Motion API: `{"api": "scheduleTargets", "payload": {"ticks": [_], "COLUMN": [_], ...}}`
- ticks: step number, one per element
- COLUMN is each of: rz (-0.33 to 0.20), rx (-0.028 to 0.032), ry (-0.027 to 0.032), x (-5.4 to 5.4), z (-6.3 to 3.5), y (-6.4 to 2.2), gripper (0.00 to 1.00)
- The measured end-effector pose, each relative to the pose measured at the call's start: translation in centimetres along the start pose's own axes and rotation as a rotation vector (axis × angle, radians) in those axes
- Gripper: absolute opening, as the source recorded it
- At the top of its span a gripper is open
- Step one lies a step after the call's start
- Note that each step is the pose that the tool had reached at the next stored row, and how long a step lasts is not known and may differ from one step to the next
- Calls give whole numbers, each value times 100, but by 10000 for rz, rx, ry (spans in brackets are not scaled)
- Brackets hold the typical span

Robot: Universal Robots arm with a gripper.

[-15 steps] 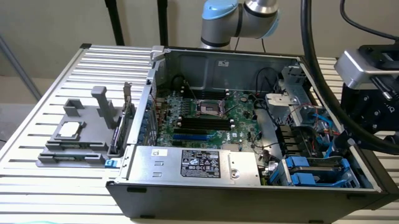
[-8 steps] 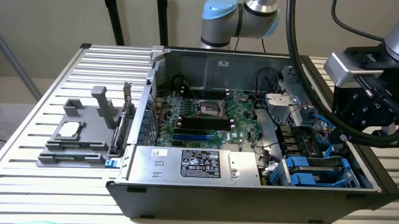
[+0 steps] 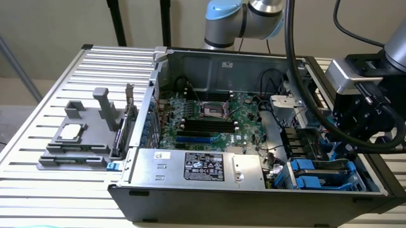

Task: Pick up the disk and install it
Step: 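Insert the first disk wire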

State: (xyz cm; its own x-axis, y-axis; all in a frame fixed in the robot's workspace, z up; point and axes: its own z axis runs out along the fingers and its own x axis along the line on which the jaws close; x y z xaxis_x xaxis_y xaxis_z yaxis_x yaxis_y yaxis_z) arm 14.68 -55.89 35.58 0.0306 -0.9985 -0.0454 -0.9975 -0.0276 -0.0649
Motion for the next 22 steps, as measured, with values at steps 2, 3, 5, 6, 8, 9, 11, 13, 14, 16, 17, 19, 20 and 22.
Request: {"api": "scheduleTargets", "payload": {"ticks": [2,3,5,6,8,9,11,13,14,16,17,19,20,22], "rz": [-12,-22,-51,-67,-92,-95,-96,-98,-100,-98,-99,-97,-98,-99], "rx": [1,-1,-2,-3,-2,4,23,42,47,56,59,60,60,60], "ry": [0,0,-2,-5,-5,-5,-3,-5,-4,-5,-3,-3,-3,-1], "x": [-4,-5,-6,-7,-8,-9,-10,-12,-12,0,12,43,59,102], "z": [-1,-3,-5,-6,-11,-14,-27,-54,-73,-103,-109,-112,-115,-126], "y": [18,36,80,104,153,181,207,206,205,204,206,215,216,217], "gripper": [31,31,31,31,31,31,31,31,31,31,31,31,31,31]}}
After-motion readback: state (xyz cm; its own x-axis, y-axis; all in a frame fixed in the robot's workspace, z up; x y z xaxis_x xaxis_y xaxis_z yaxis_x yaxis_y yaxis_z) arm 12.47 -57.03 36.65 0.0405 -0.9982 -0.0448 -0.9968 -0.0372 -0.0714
